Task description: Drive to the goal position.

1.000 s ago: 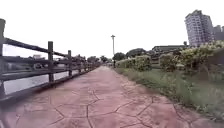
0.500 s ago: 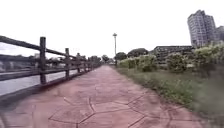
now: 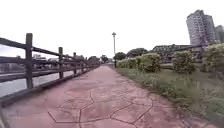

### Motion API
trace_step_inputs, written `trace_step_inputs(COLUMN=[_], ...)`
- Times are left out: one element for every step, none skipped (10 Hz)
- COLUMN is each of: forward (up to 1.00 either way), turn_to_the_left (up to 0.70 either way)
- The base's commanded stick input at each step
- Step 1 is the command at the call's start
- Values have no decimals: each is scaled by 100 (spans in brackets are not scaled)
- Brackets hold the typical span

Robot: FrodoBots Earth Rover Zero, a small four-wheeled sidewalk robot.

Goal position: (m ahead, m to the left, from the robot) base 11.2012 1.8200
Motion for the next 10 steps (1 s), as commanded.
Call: trace_step_inputs(forward=[100, 100, 100, 100, 100, 100, 100, 100, 100, 100], turn_to_the_left=[0, 0, 0, 0, 0, 0, 0, 0, 0, 0])
